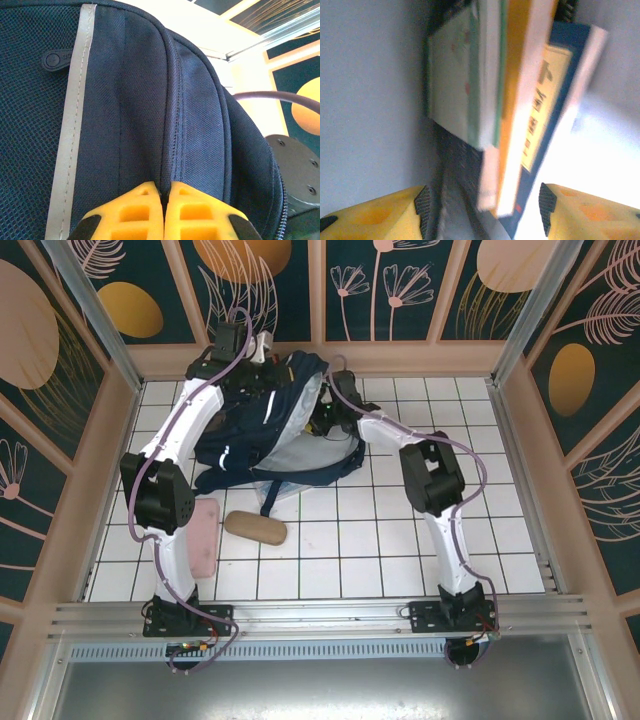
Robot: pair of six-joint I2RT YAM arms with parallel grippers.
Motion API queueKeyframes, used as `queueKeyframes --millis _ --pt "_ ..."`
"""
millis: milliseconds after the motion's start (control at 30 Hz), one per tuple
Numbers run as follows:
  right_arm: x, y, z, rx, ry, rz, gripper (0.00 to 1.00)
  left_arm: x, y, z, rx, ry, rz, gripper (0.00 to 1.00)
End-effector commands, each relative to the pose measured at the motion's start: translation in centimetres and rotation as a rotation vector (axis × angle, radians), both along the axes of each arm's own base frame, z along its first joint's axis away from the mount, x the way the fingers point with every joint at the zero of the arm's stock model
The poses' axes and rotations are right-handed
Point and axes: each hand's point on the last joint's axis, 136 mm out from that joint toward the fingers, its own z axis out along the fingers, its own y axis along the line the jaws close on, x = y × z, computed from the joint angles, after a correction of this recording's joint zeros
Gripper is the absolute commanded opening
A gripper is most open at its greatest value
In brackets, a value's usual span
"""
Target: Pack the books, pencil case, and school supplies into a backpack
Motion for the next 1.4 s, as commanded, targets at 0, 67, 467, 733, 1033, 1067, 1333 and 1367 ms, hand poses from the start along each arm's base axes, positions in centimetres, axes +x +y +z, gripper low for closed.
queueKeyframes --millis 0,67,467,733,1033,1067,1333,1367 --pt "-1.3 -1.5 3.8 -0.005 -0.105 -0.001 0.61 -0.6 -0.5 5.4 -0.044 -0.169 -0.037 0.0" --pt "-2.8 -2.4 3.9 -0.029 -0.118 0.012 0.6 -0.6 -0.2 4.8 -0.024 -0.161 -0.027 0.0" --pt "-11.7 -7.7 2.8 -0.186 -0.191 0.01 0.58 -1.1 1.5 -1.2 0.085 -0.063 0.029 0.0" --pt "-16.8 -6.8 -1.2 -0.305 -0.181 0.141 0.55 -1.4 1.5 -3.3 0.078 -0.023 0.038 0.0" --pt "-19.6 -4.6 -6.9 -0.279 -0.054 0.223 0.48 0.6 2.3 1.1 0.095 -0.116 0.117 0.0" --pt "-19.6 -4.6 -7.3 -0.273 -0.039 0.215 0.47 1.0 2.3 1.5 0.092 -0.125 0.124 0.0" --pt "-18.6 -3.6 -9.2 -0.217 0.058 0.145 0.41 3.0 1.8 3.8 0.085 -0.162 0.129 0.0" --pt "-18.3 -3.7 -9.5 -0.231 0.063 0.132 0.4 3.1 1.8 3.9 0.086 -0.162 0.125 0.0"
